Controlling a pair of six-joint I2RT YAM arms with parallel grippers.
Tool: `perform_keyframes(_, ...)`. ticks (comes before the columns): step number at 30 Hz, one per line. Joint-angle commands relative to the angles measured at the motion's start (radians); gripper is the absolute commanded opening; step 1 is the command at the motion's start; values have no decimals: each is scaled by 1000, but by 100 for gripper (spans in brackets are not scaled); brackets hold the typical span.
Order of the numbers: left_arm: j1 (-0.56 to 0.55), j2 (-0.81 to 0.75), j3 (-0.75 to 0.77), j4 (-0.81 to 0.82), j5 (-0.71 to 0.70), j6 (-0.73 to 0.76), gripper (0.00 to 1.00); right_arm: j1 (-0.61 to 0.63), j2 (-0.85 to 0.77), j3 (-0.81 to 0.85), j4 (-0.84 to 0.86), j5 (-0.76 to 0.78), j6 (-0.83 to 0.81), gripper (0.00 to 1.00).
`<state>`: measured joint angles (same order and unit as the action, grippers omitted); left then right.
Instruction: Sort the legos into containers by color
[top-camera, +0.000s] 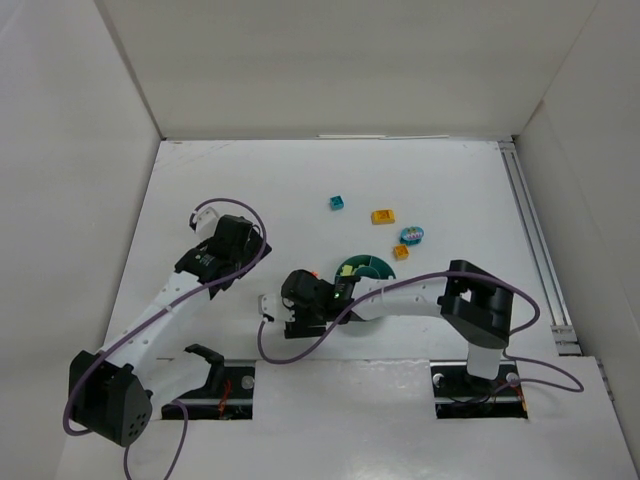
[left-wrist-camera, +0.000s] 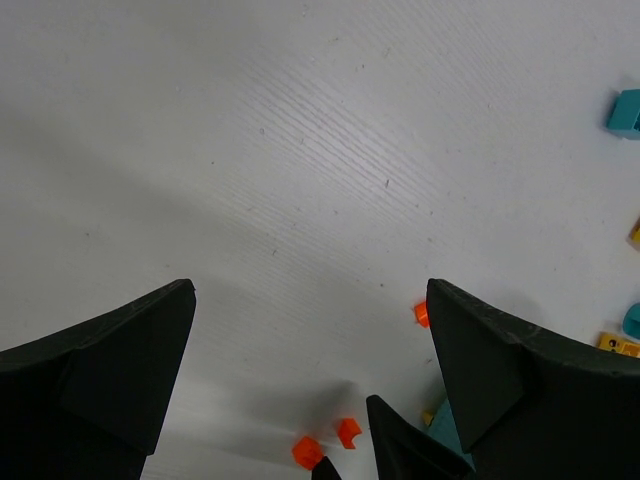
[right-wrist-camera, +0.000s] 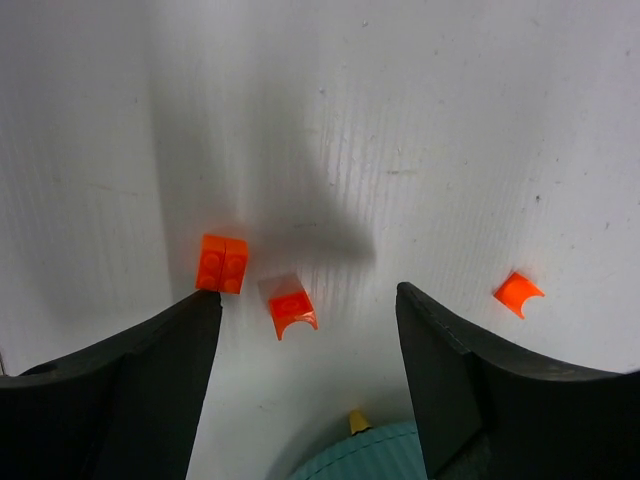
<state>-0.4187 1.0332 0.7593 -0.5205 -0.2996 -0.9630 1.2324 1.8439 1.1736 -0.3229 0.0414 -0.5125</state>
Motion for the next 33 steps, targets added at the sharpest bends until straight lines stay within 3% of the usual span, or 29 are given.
perform_keyframes(1,3,-25,-6,1,22,14,100,10,9,35,42,-6,-1,75)
perform_keyframes(6,3,-35,-15,1,22,14,100,-11,9,15,51,-17,-1,69)
perform_keyframes(17,3,-25,-15,10,40,14,100,-33,-18,-5,19,-18,-11,70)
perform_keyframes(25,3,-16,-15,10,40,23,100,-42,-18,-14,7,-48,-11,64)
perform_keyframes(33,3,-7,-15,10,40,23,100,-42,-18,-23,-13,-28,-11,50)
